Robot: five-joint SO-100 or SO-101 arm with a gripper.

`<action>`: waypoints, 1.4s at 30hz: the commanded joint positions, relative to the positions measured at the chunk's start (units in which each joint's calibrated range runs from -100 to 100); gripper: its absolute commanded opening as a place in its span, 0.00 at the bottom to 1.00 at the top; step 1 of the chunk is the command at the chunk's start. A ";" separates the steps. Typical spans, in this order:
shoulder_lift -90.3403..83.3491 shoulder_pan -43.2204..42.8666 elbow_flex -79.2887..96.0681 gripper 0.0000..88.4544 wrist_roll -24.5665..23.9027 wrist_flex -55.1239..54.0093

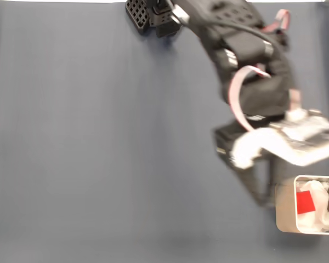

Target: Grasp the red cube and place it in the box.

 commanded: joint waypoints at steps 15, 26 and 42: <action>-45.11 12.25 58.81 0.00 -0.78 -11.29; -69.20 12.68 93.02 0.00 -0.98 -16.13; -93.89 13.11 114.65 0.00 -2.49 4.61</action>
